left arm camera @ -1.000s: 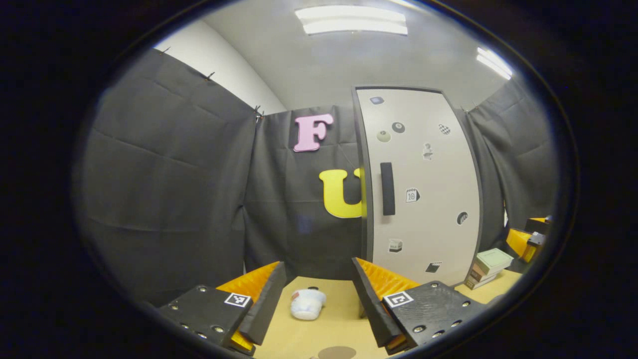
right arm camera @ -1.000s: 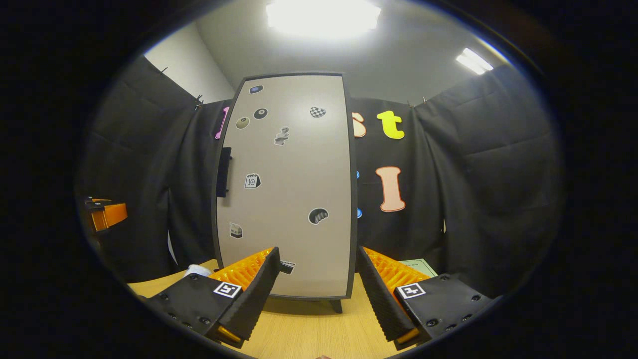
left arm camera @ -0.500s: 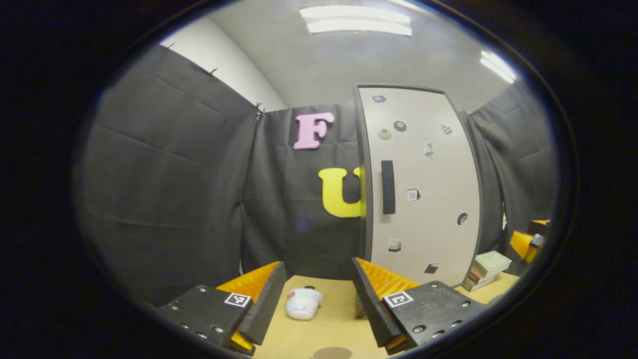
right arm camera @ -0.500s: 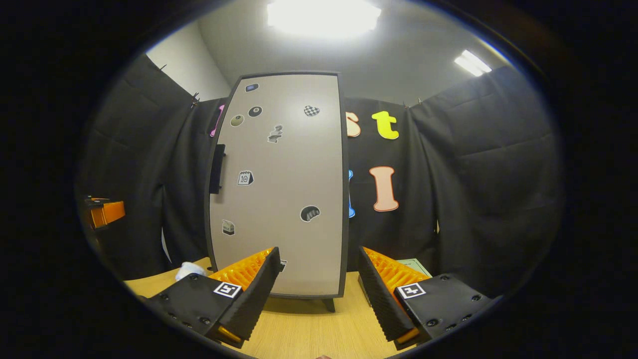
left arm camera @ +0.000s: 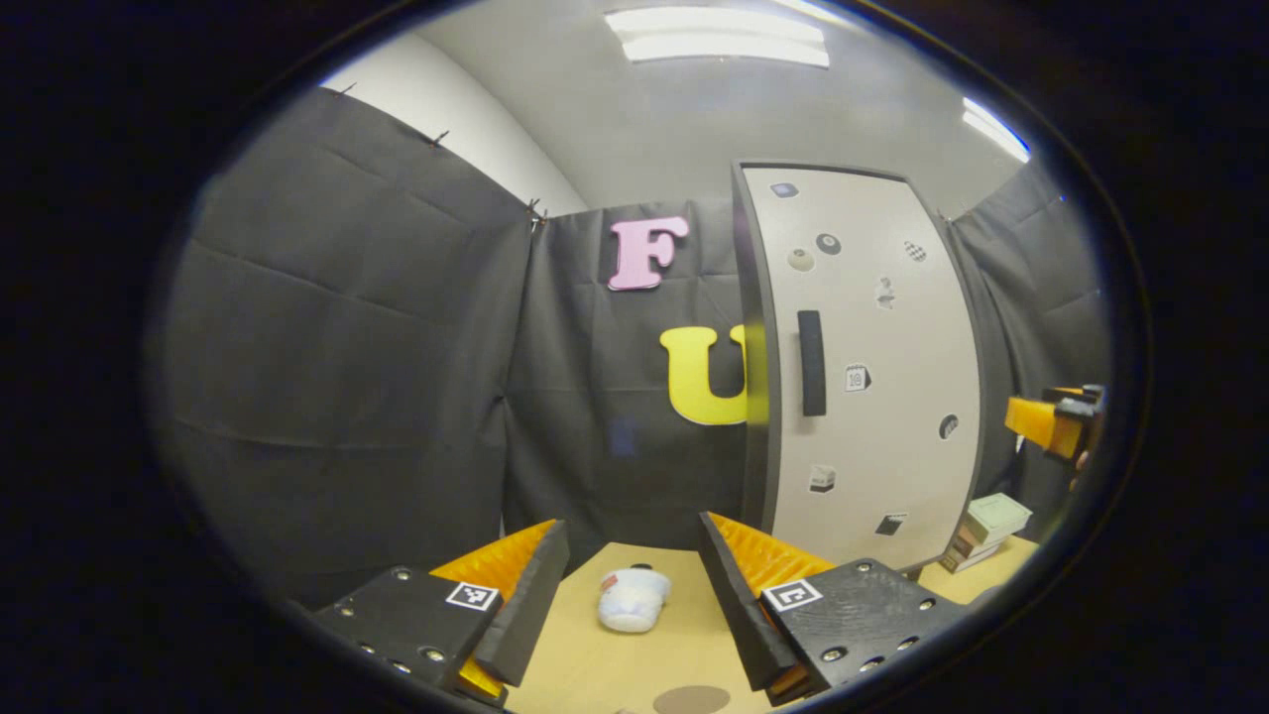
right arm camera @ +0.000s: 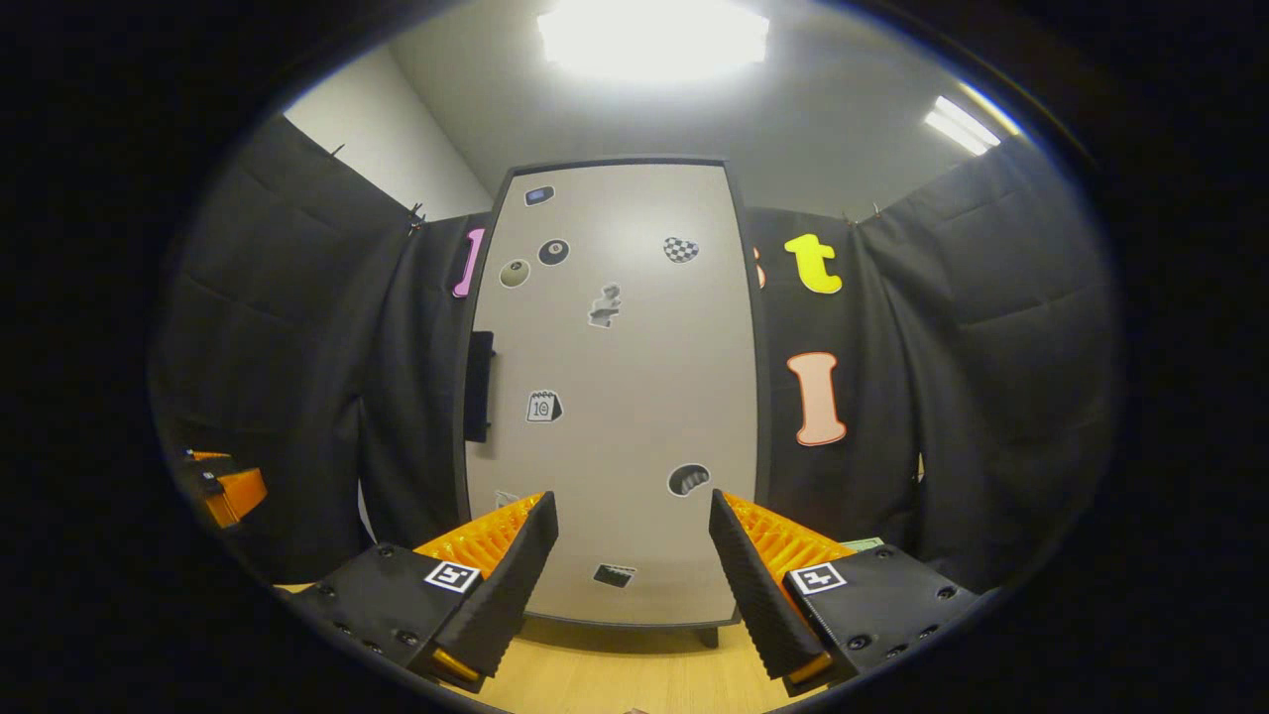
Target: Open the cabinet door with the right hand, grasp the bottle in the cabinet with the left hand and place it on the coaster, then close the cabinet door with the right hand.
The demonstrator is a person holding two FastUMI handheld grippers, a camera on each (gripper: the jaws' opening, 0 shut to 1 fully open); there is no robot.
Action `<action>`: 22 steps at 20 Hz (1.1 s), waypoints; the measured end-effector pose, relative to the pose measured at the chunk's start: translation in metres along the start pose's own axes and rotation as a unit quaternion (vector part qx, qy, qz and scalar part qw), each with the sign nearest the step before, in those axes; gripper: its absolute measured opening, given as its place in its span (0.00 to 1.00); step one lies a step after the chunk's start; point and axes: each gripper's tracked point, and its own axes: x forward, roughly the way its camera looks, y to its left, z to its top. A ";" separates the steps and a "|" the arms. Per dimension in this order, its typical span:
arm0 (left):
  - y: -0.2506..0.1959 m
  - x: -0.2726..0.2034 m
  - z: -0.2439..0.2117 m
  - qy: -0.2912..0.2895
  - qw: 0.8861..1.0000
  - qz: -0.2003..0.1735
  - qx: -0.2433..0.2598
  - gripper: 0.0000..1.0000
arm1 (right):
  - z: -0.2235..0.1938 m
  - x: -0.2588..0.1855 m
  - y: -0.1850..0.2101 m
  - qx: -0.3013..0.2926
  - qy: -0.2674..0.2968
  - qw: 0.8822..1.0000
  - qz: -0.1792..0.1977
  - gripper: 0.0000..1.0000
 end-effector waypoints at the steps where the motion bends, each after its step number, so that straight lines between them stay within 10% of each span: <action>1: 0.007 -0.001 -0.001 0.002 1.000 0.003 0.001 0.79 | 0.006 0.008 0.008 0.005 0.002 1.000 0.006 0.97; 22: 0.138 -0.004 -0.037 0.039 0.996 0.075 0.020 0.81 | 0.039 0.153 0.135 0.017 0.048 0.998 0.039 0.96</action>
